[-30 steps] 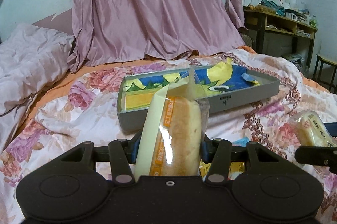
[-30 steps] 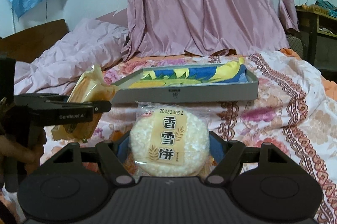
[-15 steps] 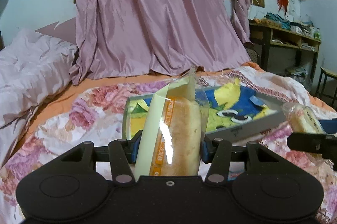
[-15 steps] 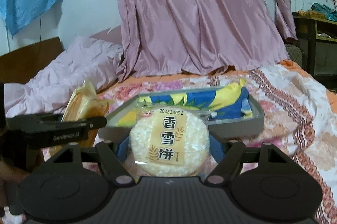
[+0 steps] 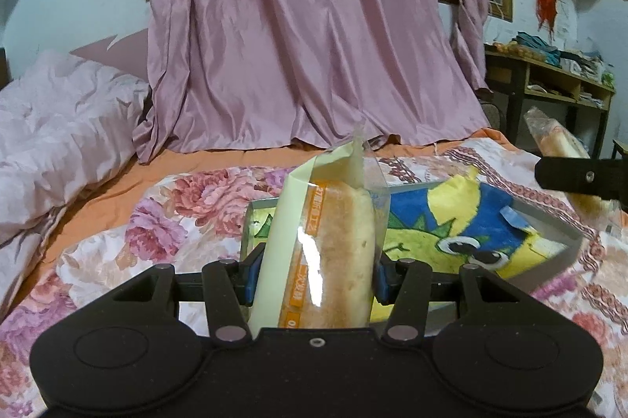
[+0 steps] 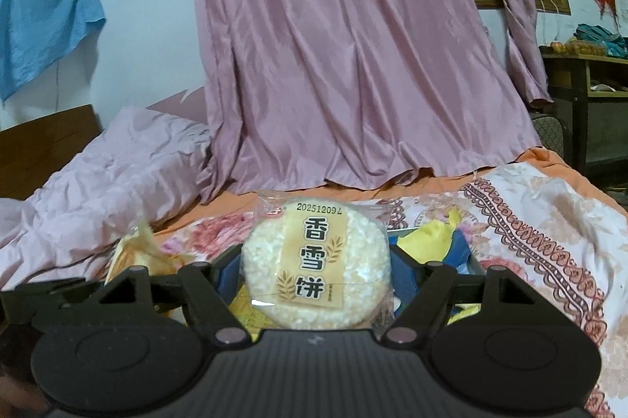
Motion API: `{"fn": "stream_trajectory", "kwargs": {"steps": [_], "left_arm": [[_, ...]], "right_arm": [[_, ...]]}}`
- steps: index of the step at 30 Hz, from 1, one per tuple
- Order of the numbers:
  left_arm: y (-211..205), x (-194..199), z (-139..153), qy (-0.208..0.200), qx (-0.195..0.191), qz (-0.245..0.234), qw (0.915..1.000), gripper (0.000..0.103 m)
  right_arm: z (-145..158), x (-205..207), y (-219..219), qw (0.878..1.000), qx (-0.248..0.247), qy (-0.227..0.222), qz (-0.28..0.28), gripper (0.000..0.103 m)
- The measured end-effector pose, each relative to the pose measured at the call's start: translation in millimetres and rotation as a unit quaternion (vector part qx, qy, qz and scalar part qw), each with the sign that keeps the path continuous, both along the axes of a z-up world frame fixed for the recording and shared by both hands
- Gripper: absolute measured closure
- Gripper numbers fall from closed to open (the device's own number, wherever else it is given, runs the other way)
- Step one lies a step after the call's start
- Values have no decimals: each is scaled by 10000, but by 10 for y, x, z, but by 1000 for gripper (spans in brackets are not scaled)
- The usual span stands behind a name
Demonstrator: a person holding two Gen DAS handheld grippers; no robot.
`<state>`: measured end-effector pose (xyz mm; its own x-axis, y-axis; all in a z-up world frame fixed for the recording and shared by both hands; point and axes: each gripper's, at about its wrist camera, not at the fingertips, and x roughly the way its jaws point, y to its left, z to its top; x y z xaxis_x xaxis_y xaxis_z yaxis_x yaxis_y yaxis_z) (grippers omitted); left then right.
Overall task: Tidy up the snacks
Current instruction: 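Carry both bags into the grey tray and open both grippers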
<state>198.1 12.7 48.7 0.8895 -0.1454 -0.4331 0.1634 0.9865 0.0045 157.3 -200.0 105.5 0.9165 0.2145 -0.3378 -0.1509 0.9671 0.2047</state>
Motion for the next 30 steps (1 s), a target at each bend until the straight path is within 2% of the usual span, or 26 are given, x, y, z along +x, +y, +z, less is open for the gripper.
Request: {"fn": "stream_trajectory", "kwargs": {"steps": [8,11,17,30], "left_arm": [[-14,513,-127,123,-326,144,9993,51],[-75,650,-150,78,-256,122,9996,51],[-135,864,-297,245,-283,115,9992,51],[-197,1011,-568,698,-203,169,9972,51]], "right_arm": [[-181,489,-126,9995,-80,179,-254,26],[-281,604,-184,9990,-69,306,-319,26],[-505,849,-190,9971,-181,626,-393,26],[-914,923,-48,9900,-792,1089,-429,26]]}}
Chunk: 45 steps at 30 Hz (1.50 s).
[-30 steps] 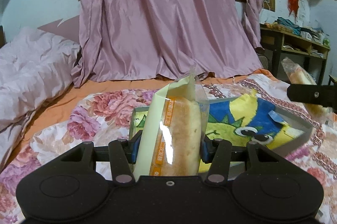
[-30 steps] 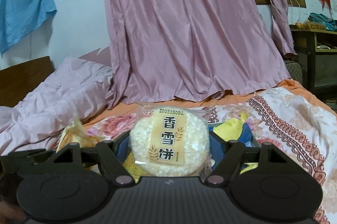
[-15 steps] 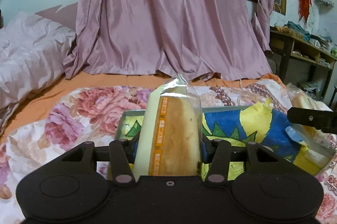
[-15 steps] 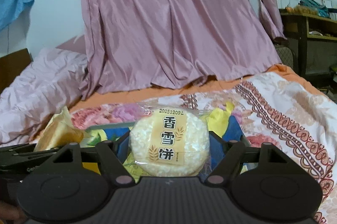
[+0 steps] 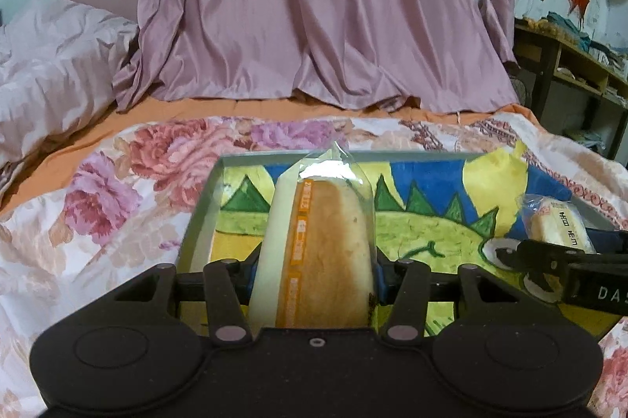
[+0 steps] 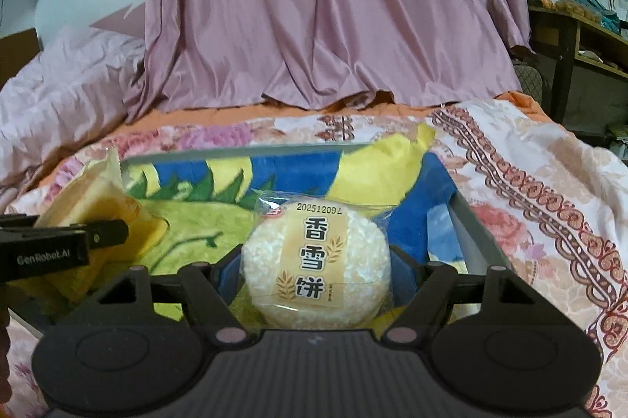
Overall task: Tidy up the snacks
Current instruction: 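Carry both bags into the grey tray and open both grippers, then lift both grippers out of the tray back toward the snack pile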
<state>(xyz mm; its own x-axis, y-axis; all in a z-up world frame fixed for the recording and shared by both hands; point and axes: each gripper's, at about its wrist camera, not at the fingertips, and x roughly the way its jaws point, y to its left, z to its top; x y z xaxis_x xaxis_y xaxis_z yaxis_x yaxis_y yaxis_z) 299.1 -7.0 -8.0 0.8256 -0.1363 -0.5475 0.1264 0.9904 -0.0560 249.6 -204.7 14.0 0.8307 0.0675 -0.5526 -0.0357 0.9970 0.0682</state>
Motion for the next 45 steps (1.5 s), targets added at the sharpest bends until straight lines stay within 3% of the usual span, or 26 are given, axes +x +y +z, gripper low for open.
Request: {"fn": "stream_trajectory", "kwargs": {"steps": [14,33,45], "left_arm": [[-14,2,-10,79,41,8,10000,44],[20,-60,40,-6,-142,49,9999,2],[-8,-191,167,-73,-169,53,9998,1]], "right_arm": [[-15,-5,-46,10000,66,25,31,24],[159,-66,-75,9996,165,-219,11,5],[453,-232,-188,9966,556,-600,-67,0]]}}
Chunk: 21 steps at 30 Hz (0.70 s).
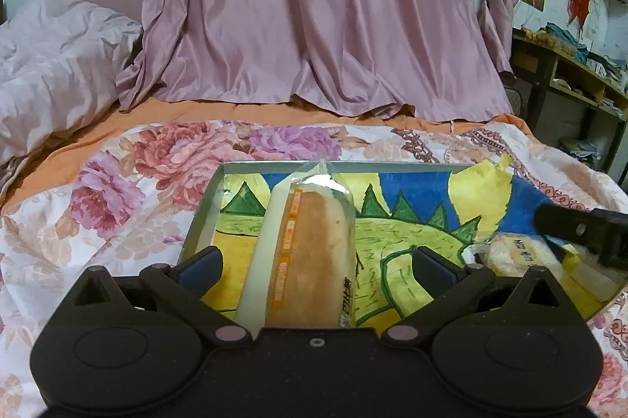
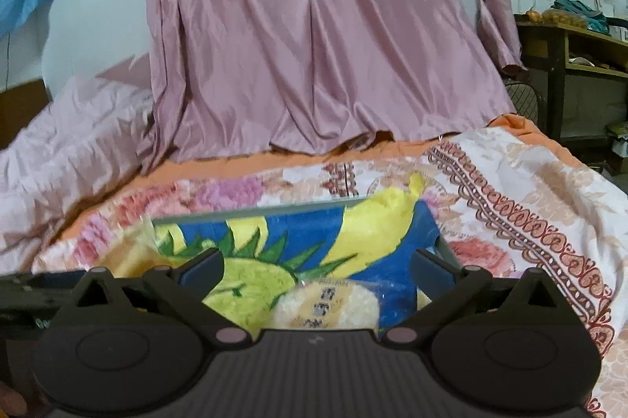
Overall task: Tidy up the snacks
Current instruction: 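Lift both grippers out of the tray back toward the snack pile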
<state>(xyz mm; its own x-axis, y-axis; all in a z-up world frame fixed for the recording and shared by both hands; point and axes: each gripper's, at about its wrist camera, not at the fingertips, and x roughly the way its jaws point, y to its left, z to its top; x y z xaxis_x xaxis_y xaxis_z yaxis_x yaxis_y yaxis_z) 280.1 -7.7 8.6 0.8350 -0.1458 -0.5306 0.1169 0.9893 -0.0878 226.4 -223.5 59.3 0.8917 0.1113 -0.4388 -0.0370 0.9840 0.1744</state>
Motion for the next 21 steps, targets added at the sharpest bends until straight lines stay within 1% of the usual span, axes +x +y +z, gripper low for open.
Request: {"fn": "stream_trajectory", "kwargs": {"steps": [7,10,13,16,18,21], "left_arm": [[9,-181,163,-254,-136,-62,9996,1],[15,-263,210,-287,-234,56,9993,1],[1,-359,251,-271,-190,146,9993,1],[-2,-475,295,-222,-195,187,9994,1],[7,-588,340,-292,-298,199,9989,1],[-4,-751,424,-357,-353,221,9985,1]], "right_arm": [[214,-187,-137,9978,624,-218,24,0],[273,-310,-185,9949,932,-383,91,0],[315,-432,-218,9906,1257,-473,244,0],[381,-573,-216,9879,1393,-535,413,0],[412,-680,-201,9867,1445,-539,511,0],[450,-859,-170,9872,1378,-514,611,0]]}}
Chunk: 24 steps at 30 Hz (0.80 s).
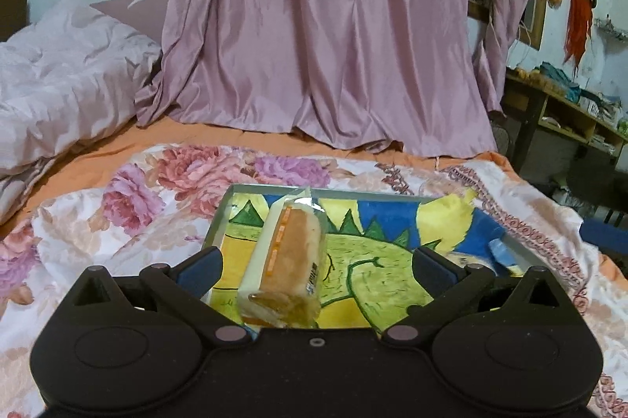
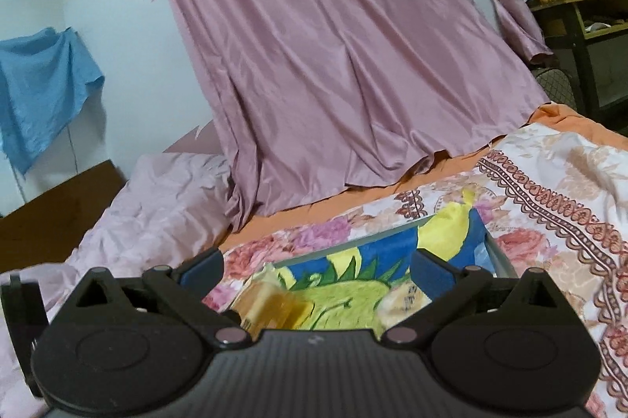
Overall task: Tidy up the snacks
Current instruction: 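Lift both grippers out of the tray back toward the snack pile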
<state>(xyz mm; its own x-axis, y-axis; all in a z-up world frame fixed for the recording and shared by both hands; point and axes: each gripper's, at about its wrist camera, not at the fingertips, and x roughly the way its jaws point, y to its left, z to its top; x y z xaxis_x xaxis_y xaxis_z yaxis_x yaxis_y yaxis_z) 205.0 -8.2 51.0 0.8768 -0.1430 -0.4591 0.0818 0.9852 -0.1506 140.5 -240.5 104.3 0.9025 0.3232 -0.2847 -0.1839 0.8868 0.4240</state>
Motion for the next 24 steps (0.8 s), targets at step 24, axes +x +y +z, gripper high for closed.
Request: {"fn": "stream_trajectory", "kwargs": {"steps": [24], "left_arm": [[282,-1340,-97,411,-362,160,9984,1]], "right_arm": [[-312,-1118,-80,9952,260,943,-85,0]]}}
